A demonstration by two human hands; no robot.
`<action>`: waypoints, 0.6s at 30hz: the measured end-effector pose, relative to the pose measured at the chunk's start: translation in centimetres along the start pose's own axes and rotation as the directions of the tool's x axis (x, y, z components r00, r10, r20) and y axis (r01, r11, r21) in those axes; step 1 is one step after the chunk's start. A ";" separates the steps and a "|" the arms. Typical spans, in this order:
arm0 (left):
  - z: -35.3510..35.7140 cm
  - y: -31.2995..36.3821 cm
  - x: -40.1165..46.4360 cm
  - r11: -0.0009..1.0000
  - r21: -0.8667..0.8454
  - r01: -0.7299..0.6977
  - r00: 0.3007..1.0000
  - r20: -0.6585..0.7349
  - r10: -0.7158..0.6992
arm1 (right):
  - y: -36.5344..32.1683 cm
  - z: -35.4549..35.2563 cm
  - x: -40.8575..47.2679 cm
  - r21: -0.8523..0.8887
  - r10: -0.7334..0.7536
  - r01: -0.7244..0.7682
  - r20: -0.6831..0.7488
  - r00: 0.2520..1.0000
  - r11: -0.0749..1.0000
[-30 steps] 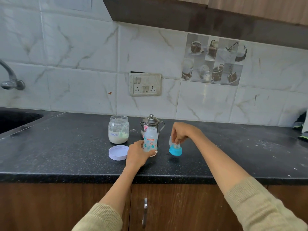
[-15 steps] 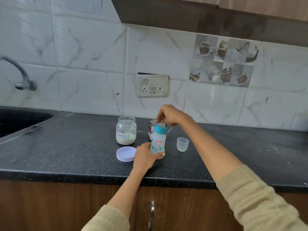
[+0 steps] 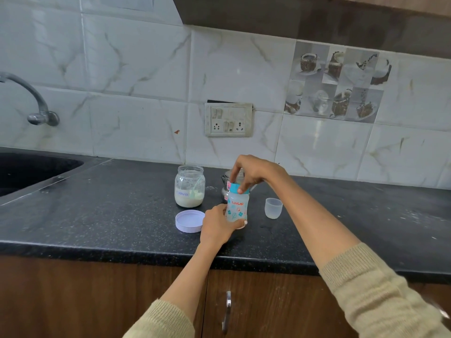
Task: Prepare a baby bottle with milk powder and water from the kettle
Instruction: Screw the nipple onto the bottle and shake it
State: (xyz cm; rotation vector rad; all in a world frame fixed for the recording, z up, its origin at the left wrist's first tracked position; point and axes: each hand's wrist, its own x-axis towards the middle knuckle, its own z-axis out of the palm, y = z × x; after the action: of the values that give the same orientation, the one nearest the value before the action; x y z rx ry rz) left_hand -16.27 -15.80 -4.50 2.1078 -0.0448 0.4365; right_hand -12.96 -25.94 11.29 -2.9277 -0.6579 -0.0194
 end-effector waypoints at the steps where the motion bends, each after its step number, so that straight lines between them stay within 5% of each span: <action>1: 0.0 0.0 0.0 1.000 -0.002 0.000 1.000 -0.003 0.000 | 0.0 0.0 0.0 -0.006 -0.004 0.004 -0.001 1.000 1.000; 18: 0.0 0.0 0.0 1.000 -0.009 -0.008 1.000 -0.002 0.008 | 0.9 0.8 -0.4 0.121 -0.017 0.023 -0.049 0.999 0.992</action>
State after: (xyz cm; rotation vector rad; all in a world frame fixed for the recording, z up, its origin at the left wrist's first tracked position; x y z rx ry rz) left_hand -16.25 -15.80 -4.55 2.0991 -0.0544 0.4421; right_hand -12.90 -26.80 10.36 -2.7949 -0.6575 -0.0496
